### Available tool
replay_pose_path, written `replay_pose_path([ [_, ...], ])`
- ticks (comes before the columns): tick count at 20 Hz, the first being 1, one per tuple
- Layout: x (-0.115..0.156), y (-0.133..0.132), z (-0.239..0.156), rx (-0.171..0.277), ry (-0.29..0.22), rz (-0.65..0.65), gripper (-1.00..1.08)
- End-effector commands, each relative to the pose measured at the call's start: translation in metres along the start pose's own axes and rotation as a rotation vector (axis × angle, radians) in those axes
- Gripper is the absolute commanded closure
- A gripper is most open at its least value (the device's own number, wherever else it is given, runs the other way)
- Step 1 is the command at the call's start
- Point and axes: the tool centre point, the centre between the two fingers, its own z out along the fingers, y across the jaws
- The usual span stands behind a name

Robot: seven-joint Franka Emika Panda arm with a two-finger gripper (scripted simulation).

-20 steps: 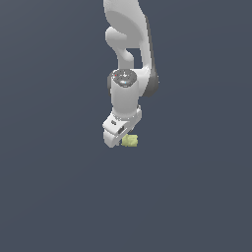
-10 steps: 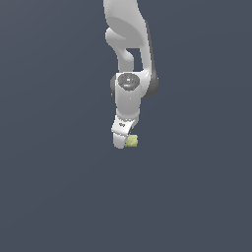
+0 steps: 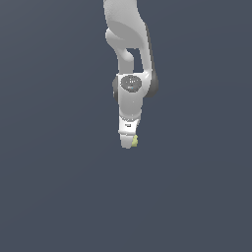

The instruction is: Pick up the object and move it to a goal position.

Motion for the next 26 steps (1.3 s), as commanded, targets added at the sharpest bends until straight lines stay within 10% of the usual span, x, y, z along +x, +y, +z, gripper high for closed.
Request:
replay_pose_path([
  [1, 0.001, -0.003, 0.002, 0.001, 0.001, -0.036, -0.92],
  [26, 0.002, -0.006, 0.054, 0.004, 0.002, -0.075, -0.92],
])
